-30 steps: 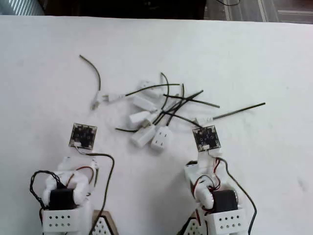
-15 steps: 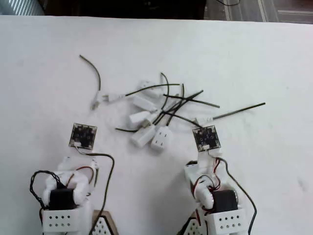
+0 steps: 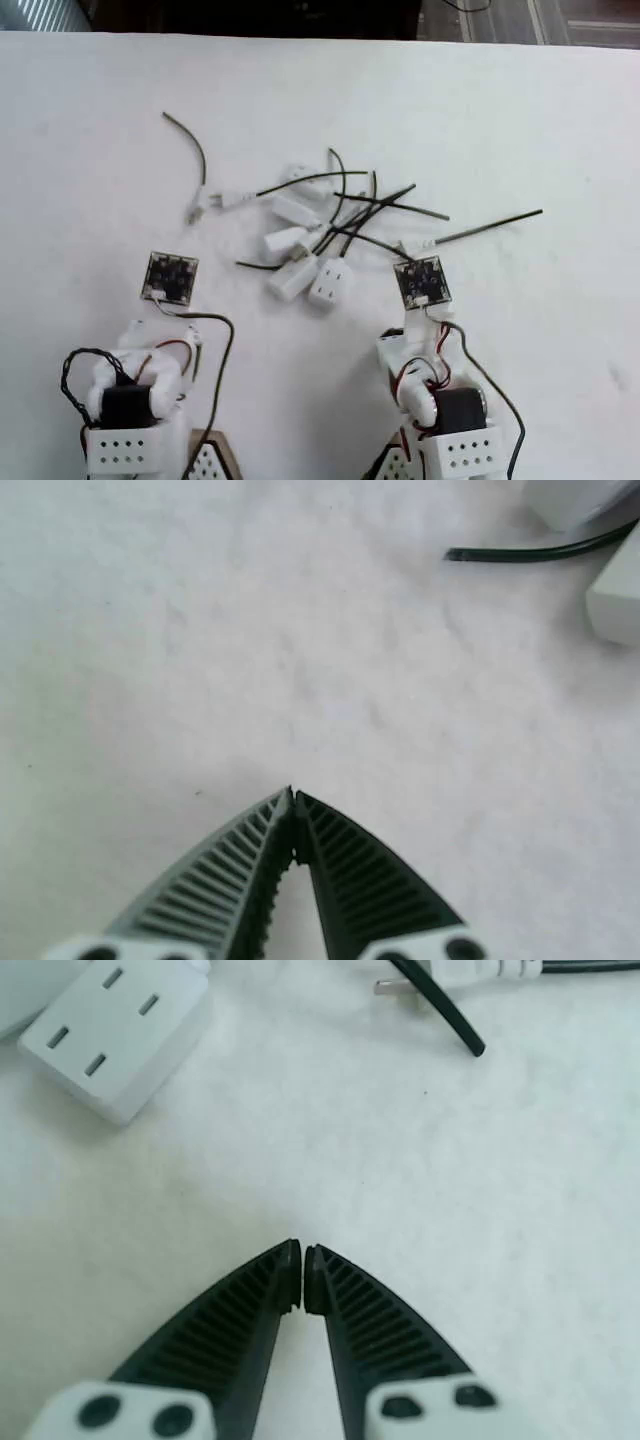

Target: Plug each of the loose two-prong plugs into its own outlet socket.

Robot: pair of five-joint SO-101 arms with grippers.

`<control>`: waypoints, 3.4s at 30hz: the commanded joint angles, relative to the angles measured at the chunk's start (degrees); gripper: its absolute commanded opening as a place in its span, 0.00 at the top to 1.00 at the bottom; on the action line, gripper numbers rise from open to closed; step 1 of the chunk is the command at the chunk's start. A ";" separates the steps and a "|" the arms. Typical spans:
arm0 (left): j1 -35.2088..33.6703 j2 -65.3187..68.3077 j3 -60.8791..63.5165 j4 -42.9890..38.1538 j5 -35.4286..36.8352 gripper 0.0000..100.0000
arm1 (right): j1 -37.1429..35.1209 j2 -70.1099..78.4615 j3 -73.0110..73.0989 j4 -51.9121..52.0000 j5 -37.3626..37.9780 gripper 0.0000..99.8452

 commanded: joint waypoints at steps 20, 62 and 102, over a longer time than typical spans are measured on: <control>0.31 -0.40 -0.26 0.26 -0.26 0.98 | -2.24 0.31 0.62 0.57 -0.35 0.98; -2.15 -0.57 -2.29 -6.68 -20.40 0.98 | 6.81 72.57 -58.73 -5.32 -19.96 0.78; -2.42 -0.57 -1.32 -6.42 -20.84 0.98 | 8.04 128.04 -97.05 -5.05 -43.52 0.87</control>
